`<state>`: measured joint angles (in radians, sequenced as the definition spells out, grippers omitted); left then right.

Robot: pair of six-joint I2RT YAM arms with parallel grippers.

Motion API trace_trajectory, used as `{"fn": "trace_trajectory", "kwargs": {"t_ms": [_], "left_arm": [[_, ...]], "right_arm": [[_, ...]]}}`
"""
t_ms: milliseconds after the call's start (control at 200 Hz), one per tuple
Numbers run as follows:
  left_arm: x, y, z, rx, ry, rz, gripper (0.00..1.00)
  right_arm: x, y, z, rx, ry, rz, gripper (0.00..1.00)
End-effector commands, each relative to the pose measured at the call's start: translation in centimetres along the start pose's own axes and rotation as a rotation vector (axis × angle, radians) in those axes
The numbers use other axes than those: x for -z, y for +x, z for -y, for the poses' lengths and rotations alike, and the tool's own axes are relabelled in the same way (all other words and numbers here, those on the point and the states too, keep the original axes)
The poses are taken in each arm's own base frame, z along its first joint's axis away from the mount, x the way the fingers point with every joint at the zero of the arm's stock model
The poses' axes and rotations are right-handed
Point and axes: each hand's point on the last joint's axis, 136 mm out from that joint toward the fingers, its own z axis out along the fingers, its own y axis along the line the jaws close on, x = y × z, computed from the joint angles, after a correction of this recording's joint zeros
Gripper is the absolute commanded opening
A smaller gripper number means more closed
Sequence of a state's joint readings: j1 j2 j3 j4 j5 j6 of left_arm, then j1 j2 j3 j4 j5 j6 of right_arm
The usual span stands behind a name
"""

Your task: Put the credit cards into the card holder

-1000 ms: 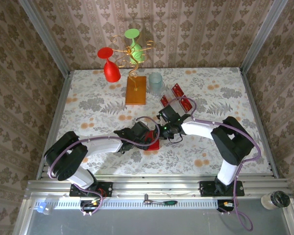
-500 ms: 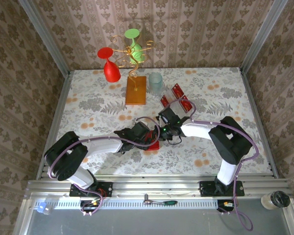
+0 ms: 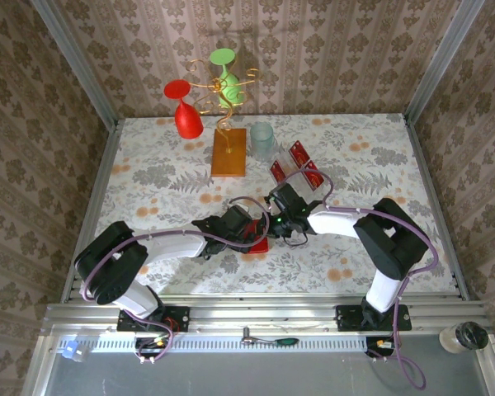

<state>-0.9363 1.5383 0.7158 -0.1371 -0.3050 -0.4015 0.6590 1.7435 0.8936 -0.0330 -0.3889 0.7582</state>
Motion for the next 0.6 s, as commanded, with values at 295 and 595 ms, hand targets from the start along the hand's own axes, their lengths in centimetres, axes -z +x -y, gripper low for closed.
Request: {"fn": "trace_trajectory", "kwargs": {"t_ms": [295, 595], "left_arm": [[-1.2, 3.6, 0.3, -0.037, -0.003, -0.106, 1.0], [-1.3, 3.5, 0.4, -0.036, -0.002, -0.107, 1.0]], "right_arm": [[1.4, -1.2, 0.4, -0.004, 0.041, 0.022, 0.0], [0.0, -0.1, 1.0, -0.011, 0.044, -0.023, 0.0]]}}
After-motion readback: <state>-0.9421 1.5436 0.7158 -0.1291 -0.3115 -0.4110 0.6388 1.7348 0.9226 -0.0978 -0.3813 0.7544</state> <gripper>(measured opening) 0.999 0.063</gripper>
